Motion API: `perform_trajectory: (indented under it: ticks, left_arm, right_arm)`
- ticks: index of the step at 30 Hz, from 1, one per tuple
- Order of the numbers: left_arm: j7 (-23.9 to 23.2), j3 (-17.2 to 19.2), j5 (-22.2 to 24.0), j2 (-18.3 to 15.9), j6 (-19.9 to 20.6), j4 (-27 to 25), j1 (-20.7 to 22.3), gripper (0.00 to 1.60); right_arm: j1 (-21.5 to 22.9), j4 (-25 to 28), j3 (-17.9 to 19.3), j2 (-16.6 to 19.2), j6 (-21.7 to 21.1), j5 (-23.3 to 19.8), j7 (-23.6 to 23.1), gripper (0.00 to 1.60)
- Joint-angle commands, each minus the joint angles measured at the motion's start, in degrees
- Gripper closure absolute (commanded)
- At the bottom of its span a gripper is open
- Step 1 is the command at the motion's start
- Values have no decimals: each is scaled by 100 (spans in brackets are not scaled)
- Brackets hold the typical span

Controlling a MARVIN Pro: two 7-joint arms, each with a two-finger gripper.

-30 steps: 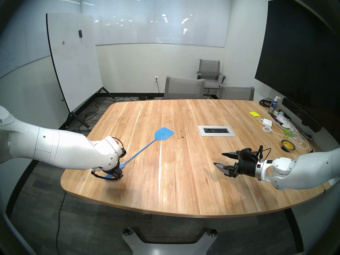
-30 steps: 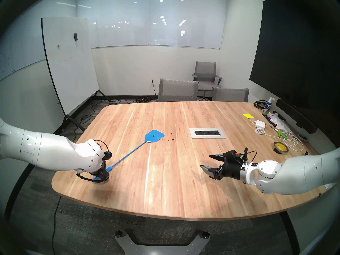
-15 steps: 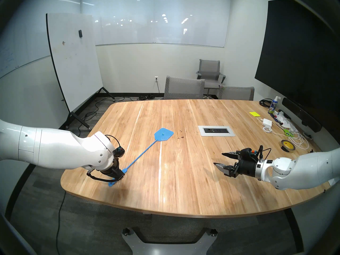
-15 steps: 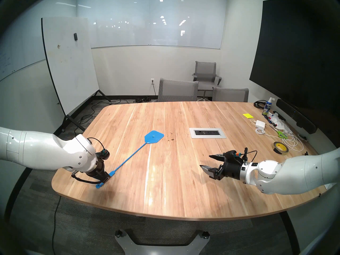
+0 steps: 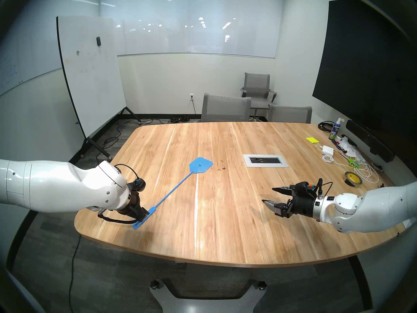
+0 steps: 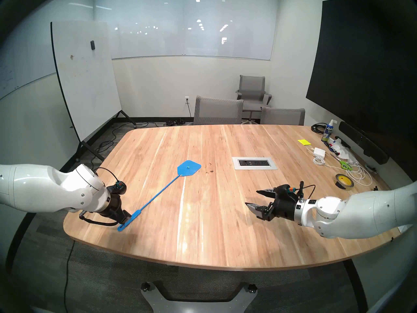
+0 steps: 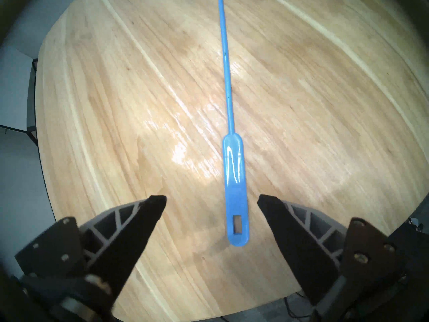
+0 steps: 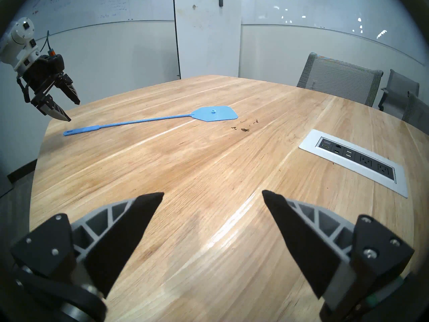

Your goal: Swat a bug on table

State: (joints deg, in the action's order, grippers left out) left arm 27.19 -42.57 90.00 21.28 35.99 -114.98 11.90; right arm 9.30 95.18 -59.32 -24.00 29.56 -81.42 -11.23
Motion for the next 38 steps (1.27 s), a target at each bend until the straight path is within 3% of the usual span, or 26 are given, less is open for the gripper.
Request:
perform_trajectory:
  ticks: [1, 5, 14, 29, 38]
  left_arm:
    - [291, -43, -541, -671, -705, -461, 123, 0]
    - [267, -39, -817, -949, -1108, -648, 48, 0]
    - [-230, -239, -1226, -1225, -1974, -559, 76, 0]
    - [-1122, -1144, -2017, -1435, -3491, -174, 374, 0]
    - [-1344, -1612, -2172, -1498, -4033, -82, 696, 0]
  right_arm:
    - [64, -4, 53, -6, 13, -9, -5, 0]
    - [63, -5, 53, -6, 13, -8, -4, 0]
    - [61, -5, 54, -7, 14, -6, -2, 0]
    - [63, -4, 56, -5, 12, -8, -6, 0]
    - [63, -4, 57, -4, 10, -9, -8, 0]
